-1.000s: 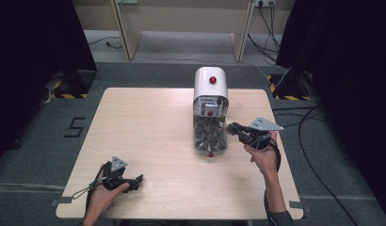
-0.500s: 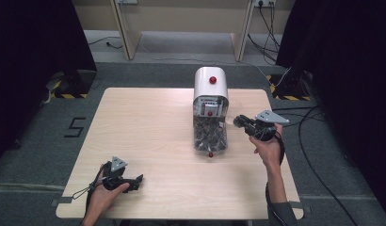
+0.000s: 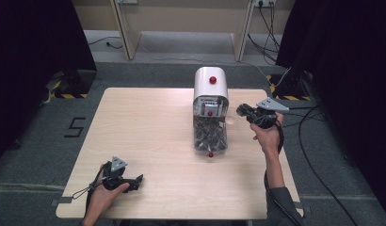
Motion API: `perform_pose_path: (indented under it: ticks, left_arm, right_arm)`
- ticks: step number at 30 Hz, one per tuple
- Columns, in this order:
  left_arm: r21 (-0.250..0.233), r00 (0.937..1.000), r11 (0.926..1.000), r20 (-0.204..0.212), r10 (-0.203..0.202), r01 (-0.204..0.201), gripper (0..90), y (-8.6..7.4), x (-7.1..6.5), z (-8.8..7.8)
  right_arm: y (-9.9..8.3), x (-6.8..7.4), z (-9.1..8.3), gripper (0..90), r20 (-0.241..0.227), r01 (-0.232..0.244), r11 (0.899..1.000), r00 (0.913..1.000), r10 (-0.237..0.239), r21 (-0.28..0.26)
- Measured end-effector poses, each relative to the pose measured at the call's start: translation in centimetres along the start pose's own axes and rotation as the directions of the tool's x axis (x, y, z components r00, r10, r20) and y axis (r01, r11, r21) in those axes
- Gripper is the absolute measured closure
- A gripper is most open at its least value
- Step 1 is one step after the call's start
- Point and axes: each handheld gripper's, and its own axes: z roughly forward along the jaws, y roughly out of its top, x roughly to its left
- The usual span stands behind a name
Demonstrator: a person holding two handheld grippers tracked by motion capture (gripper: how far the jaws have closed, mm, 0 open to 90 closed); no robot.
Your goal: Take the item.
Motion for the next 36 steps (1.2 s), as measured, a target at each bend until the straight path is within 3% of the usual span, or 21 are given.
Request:
perform_pose_path:
  ticks: [9, 19, 27, 36]
  left_arm:
    - [0.001, 1.0000, 1.0000, 0.000, 0.000, 0.000, 0.0, 0.0, 0.0, 0.0]
    - [0.003, 1.0000, 1.0000, 0.001, 0.001, -0.001, 0.0, 0.0, 0.0, 0.0]
    - [0.002, 1.0000, 1.0000, 0.001, 0.000, 0.000, 0.0, 0.0, 0.0, 0.0]
    - [0.002, 1.0000, 1.0000, 0.001, 0.000, 0.000, 0.0, 0.0, 0.0, 0.0]
  right_arm:
    - [0.7, -0.5, 1.8, 83.9, 0.024, -0.010, 1.000, 0.9997, 0.009, 0.015]
    - [0.7, -1.6, 3.5, 83.9, 0.041, -0.062, 0.998, 0.9973, 0.062, 0.021]
    - [1.0, -1.8, 4.5, 83.9, 0.065, -0.050, 0.998, 0.9967, 0.048, 0.029]
    - [0.9, -1.8, 6.0, 83.8, 0.087, -0.076, 0.996, 0.9936, 0.072, 0.046]
